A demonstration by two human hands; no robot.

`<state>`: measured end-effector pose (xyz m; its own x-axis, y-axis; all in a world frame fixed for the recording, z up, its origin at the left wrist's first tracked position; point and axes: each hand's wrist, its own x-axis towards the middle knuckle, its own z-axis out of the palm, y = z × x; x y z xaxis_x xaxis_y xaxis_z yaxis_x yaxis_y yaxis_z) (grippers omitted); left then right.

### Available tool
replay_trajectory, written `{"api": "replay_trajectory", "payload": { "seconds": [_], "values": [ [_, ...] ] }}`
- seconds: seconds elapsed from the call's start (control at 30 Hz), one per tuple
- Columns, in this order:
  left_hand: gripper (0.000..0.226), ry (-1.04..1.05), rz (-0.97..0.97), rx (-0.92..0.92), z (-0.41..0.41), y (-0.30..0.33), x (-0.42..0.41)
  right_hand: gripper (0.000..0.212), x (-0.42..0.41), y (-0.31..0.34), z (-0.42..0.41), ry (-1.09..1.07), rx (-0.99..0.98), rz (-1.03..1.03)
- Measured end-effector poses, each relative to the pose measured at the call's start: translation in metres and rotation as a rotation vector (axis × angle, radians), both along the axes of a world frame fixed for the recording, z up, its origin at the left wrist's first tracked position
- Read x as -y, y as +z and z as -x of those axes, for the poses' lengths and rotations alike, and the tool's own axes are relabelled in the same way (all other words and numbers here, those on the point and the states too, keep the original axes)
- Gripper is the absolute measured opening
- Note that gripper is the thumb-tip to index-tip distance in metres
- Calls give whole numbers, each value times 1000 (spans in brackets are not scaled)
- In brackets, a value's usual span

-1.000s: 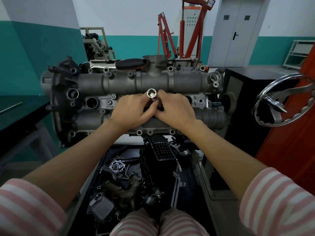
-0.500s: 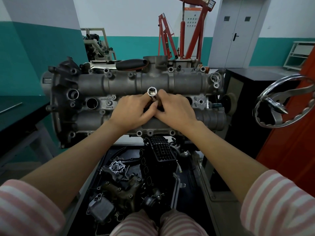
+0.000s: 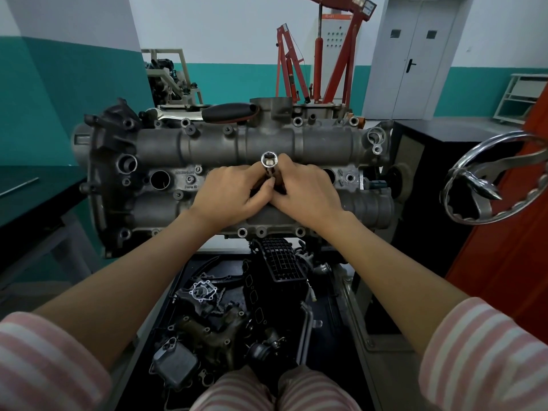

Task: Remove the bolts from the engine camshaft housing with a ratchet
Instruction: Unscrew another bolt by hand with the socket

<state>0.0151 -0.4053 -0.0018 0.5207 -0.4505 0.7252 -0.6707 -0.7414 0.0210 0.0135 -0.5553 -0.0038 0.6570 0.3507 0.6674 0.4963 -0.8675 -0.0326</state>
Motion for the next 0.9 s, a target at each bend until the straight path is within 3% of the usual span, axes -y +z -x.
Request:
{"api": "replay_trajectory", "payload": {
  "seconds": [0.33, 0.9],
  "values": [
    [62, 19, 8, -11, -3, -1, 0, 29, -1, -1, -1, -3, 35, 33],
    [50, -2, 23, -26, -2, 0, -1, 29, -1, -1, 0, 14, 30, -1]
  ]
}}
